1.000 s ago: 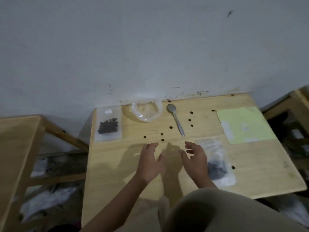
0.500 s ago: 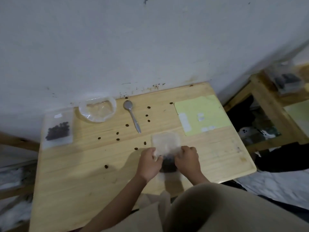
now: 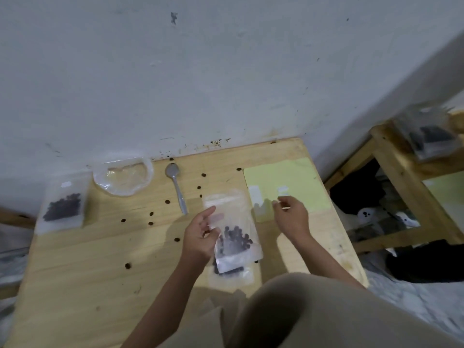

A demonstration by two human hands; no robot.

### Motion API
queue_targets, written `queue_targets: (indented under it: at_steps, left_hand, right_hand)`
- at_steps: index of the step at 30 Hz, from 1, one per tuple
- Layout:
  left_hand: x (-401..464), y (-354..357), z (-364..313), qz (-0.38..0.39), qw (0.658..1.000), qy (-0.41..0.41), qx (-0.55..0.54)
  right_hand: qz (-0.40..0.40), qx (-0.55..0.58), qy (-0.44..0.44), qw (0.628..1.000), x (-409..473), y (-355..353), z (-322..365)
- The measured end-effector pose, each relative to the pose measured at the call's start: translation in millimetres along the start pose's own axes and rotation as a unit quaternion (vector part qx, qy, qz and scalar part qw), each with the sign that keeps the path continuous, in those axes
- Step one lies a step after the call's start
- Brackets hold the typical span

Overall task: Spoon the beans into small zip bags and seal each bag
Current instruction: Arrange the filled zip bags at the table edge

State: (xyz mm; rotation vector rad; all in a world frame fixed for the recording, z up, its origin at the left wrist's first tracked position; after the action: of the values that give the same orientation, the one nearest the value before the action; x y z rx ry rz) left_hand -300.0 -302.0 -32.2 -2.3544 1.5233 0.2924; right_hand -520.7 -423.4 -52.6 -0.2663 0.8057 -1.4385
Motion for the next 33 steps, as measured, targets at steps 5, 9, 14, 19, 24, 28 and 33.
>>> queue_targets:
  at_steps: [5,9,14,19,24,28,33]
  left_hand:
    - [3,7,-13,0.008,1.000,0.028,-0.008]
    - [10,9,-18,0.003,1.000,0.027,-0.008]
    - [19,10,-21,-0.008,1.000,0.027,0.002]
    - [22,16,-27,0.000,0.999,0.039,0.025]
    - [23,18,-31,0.010,0.998,0.049,0.043]
    - [19,22,-40,0.014,0.997,0.048,0.055]
    - [9,19,-46,0.009,0.997,0.063,0.043]
  right_hand:
    - [-0.057,-0.088,0.008,0.994,55,-22,-12]
    - [-0.047,-0.175,0.020,0.983,69,-12,-11]
    - [-0.056,-0.150,0.024,0.987,79,-6,-10]
    - [-0.058,-0.020,-0.005,0.998,70,-19,3]
    - [0.036,0.161,-0.051,0.985,20,-13,48]
    - [0.117,0.174,-0.088,0.974,-18,11,73]
    - [0.100,0.152,-0.093,0.979,-33,24,81]
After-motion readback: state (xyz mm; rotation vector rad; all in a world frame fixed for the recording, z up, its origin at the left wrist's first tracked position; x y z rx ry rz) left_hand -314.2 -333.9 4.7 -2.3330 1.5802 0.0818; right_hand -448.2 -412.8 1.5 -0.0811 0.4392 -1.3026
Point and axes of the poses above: each hand's wrist, its own x-axis towards the middle knuckle, its own y-axis out of the palm, z = x × y, the point moved 8 cm from there along x, towards the middle knuckle, and after that the axes turned 1 degree about y, right-handed, at the moved point
